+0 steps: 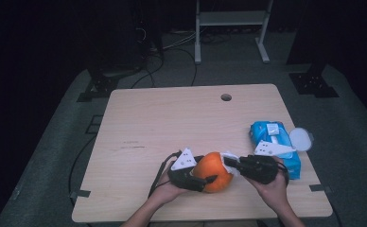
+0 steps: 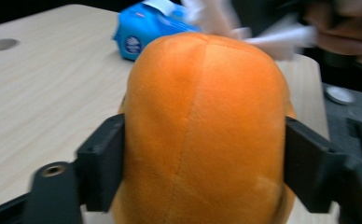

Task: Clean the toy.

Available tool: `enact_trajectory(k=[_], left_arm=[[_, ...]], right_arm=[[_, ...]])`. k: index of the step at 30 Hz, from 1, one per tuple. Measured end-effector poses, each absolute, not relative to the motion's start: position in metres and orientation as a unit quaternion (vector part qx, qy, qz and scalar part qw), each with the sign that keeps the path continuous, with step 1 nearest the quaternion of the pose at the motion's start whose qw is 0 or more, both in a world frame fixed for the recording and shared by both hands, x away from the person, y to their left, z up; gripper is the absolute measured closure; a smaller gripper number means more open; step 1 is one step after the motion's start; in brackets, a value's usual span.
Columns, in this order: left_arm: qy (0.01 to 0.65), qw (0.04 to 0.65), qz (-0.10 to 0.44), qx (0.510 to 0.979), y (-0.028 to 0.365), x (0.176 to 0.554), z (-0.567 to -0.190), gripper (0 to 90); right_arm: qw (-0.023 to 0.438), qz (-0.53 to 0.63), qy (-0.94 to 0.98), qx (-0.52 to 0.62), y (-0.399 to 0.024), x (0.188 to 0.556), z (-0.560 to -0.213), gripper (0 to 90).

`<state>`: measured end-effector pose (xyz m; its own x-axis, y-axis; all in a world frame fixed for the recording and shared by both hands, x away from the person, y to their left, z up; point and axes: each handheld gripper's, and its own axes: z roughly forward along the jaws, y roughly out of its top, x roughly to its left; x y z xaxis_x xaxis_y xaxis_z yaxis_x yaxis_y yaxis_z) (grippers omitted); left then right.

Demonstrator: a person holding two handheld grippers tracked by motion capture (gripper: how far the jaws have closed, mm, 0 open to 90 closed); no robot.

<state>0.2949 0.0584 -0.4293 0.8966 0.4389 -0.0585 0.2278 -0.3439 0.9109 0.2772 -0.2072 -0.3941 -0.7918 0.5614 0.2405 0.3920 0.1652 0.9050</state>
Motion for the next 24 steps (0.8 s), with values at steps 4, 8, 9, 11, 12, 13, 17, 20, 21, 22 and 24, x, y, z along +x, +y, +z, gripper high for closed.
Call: enact_trajectory(k=[4, 8, 9, 11, 12, 13, 17, 20, 21, 22, 24], left_arm=[[0.222, 0.536, 0.093, 0.809, 0.060, 0.297, -0.431, 29.1], [0.218, 0.540, 0.068, 0.810, 0.061, 0.298, -0.432, 23.2], [0.214, 0.542, 0.064, 0.810, 0.061, 0.298, -0.432, 21.1], [0.208, 0.543, 0.064, 0.811, 0.059, 0.297, -0.433, 20.5], [0.204, 0.542, 0.068, 0.813, 0.058, 0.296, -0.433, 20.7], [0.200, 0.539, 0.074, 0.815, 0.056, 0.295, -0.433, 21.6], [0.203, 0.530, 0.088, 0.819, 0.055, 0.294, -0.435, 22.7], [0.214, 0.527, 0.095, 0.817, 0.056, 0.297, -0.436, 12.0], [0.217, 0.529, 0.090, 0.816, 0.056, 0.298, -0.437, 7.8], [0.217, 0.532, 0.086, 0.814, 0.056, 0.298, -0.439, 7.3], [0.202, 0.535, 0.083, 0.816, 0.054, 0.297, -0.441, 14.7]], right_arm=[[0.086, 0.549, 0.782, 0.283, -0.189, 0.270, -0.392, 83.2], [0.094, 0.546, 0.779, 0.293, -0.195, 0.277, -0.395, 83.1], [0.102, 0.543, 0.778, 0.299, -0.198, 0.279, -0.396, 83.2], [0.104, 0.541, 0.774, 0.312, -0.205, 0.283, -0.398, 83.1], [0.107, 0.542, 0.771, 0.318, -0.208, 0.284, -0.399, 83.1], [0.112, 0.540, 0.769, 0.324, -0.210, 0.284, -0.398, 83.1], [0.104, 0.544, 0.767, 0.323, -0.205, 0.280, -0.394, 83.1], [0.104, 0.539, 0.777, 0.308, -0.194, 0.275, -0.396, 83.1], [0.101, 0.541, 0.778, 0.305, -0.193, 0.274, -0.395, 83.1], [0.100, 0.541, 0.778, 0.303, -0.192, 0.273, -0.394, 83.1], [0.092, 0.545, 0.780, 0.294, -0.188, 0.269, -0.392, 83.1]])
